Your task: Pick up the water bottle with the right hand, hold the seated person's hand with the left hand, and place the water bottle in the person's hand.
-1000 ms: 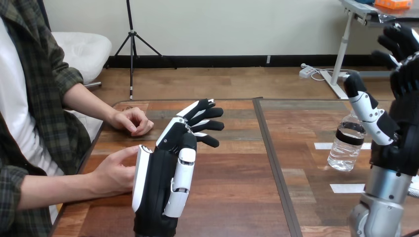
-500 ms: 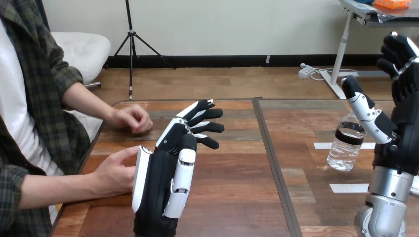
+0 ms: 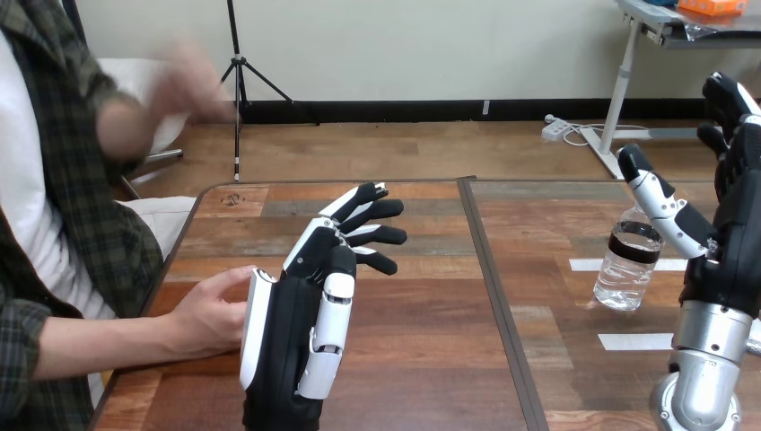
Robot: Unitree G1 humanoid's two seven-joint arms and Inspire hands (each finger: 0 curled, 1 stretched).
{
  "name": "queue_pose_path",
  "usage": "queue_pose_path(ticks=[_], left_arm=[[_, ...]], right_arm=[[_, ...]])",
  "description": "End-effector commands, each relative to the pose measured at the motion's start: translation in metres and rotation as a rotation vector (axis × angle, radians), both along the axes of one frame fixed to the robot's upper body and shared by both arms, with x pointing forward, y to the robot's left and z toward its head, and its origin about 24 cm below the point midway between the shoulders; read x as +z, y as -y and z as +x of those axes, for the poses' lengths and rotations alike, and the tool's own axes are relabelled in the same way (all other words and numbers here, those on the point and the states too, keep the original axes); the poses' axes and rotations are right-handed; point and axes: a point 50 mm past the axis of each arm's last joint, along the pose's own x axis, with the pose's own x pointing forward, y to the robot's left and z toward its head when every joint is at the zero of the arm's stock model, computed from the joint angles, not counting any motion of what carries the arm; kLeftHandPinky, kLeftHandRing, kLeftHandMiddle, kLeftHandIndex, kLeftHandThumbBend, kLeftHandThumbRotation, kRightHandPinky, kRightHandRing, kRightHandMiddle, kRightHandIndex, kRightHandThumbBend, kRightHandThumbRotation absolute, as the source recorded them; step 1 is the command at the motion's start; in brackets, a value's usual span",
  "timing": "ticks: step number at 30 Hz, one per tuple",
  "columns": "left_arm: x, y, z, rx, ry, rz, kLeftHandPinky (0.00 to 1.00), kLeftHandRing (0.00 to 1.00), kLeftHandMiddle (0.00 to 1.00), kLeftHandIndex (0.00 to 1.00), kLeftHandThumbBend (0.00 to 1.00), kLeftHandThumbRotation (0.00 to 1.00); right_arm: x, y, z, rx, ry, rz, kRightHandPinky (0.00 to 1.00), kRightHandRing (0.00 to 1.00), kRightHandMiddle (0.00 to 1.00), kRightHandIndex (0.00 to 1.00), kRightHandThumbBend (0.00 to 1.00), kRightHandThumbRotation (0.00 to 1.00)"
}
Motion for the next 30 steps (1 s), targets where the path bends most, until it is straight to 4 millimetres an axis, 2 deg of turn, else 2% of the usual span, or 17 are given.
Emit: queue_pose_path(ticks=[1, 30], left_arm=[[0.008, 0.009, 0.005, -0.014, 0.046, -0.043, 0.51, 0.66, 0.75, 0.79, 0.13, 1.00], [0.007, 0.009, 0.004, -0.024, 0.033, -0.035, 0.52, 0.67, 0.75, 0.81, 0.16, 1.00]], right_arm=[[0.023, -0.002, 0.020, 0.022, 0.052, -0.027, 0.87, 0.89, 0.87, 0.83, 0.72, 0.21], [0.013, 0.005, 0.026, 0.006, -0.054, -0.088, 0.97, 0.95, 0.92, 0.88, 0.71, 0.06]])
